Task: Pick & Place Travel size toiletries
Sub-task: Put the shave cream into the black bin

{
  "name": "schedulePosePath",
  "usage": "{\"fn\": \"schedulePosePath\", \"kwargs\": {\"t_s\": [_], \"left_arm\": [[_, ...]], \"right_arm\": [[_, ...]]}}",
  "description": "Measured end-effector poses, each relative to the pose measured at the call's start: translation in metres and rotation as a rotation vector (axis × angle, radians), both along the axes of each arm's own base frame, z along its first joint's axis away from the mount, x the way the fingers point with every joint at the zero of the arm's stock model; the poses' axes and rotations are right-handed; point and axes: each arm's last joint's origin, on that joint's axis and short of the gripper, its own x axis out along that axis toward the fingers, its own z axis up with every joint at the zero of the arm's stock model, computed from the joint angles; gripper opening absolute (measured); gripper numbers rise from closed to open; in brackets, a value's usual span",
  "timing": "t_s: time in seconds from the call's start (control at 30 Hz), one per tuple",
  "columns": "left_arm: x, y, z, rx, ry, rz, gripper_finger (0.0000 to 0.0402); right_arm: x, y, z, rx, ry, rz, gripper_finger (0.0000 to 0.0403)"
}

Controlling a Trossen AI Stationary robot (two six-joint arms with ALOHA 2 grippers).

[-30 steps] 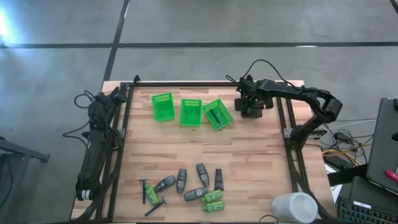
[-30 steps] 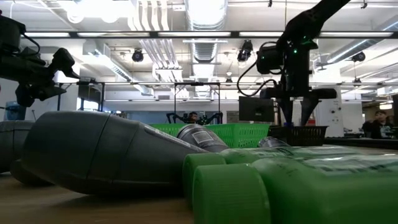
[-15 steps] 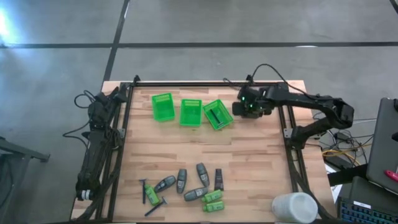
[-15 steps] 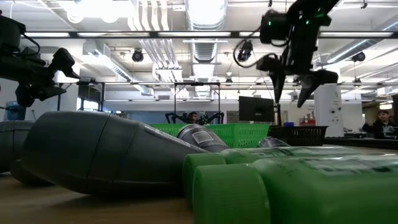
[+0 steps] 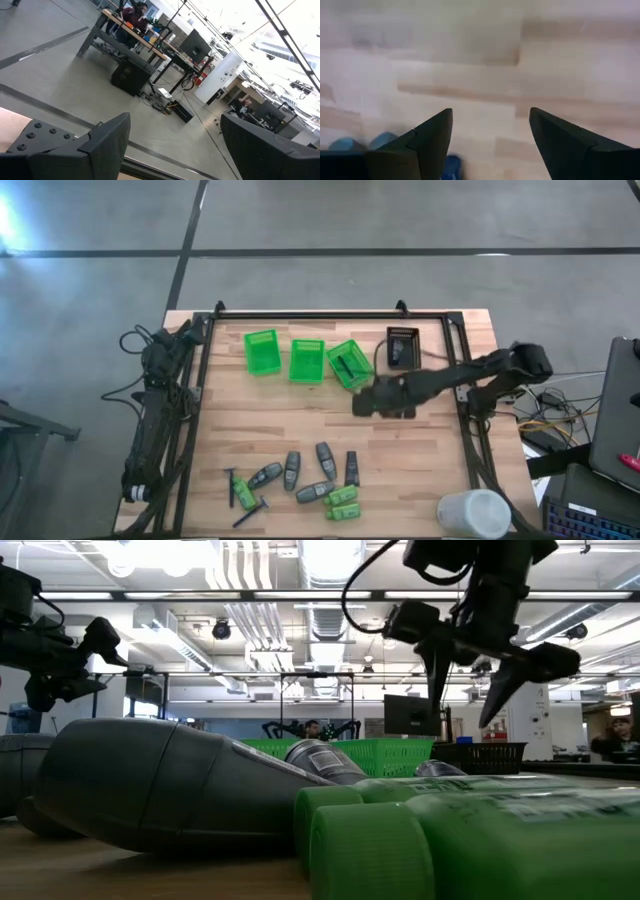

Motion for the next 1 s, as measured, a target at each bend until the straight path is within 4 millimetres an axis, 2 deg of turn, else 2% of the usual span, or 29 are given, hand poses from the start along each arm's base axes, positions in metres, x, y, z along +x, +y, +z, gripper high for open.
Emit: {"fn": "schedulePosePath", "kwargs": {"t_s": [0.1,0.27,0.37,0.57,0.77,1.0], "left_arm": [[0.000,0.000,0.000,0.000,0.000,0.000,0.0316],[0.000,0.000,0.000,0.000,0.000,0.000,0.0316],[0.000,0.000,0.000,0.000,0.000,0.000,0.0316],[0.000,0.000,0.000,0.000,0.000,0.000,0.0316],[0.000,0.000,0.000,0.000,0.000,0.000,0.0316],[0.000,0.000,0.000,0.001,0.000,0.000,0.0316]], "right_arm": [[0.014,0.022,-0.013,0.049,-0.010,0.019,0.0273],[0.044,0.055,-0.021,0.061,0.020,0.066,0.0297],[0.058,0.068,-0.029,0.072,0.077,0.096,0.0307],[0.083,0.087,-0.037,0.094,0.077,0.126,0.0310],[0.090,0.100,-0.054,0.113,0.141,0.132,0.0283],[0.088,0.100,-0.055,0.083,0.188,0.157,0.0252]]}}
